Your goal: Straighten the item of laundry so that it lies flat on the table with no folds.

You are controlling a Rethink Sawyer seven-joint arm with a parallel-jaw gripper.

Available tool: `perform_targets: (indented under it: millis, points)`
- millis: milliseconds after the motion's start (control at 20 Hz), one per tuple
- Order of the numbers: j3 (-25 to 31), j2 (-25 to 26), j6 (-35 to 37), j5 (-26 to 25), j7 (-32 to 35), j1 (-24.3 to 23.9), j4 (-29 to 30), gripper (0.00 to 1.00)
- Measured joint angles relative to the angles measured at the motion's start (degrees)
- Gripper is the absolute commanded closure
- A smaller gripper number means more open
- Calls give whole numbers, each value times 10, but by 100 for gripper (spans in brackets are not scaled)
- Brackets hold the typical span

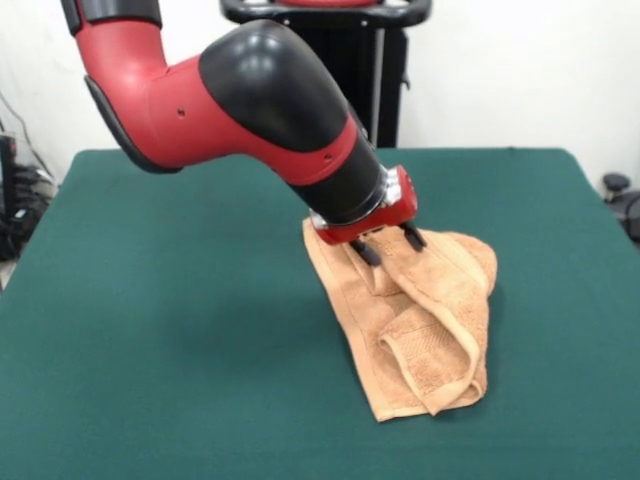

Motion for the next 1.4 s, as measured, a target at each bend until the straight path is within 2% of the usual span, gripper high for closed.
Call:
perform_targets:
  millis: [750,1400]
  points:
    - [15,-2,0,0,0,1,20,0]
    - [28,-15,-44,0,0,20,62,0]
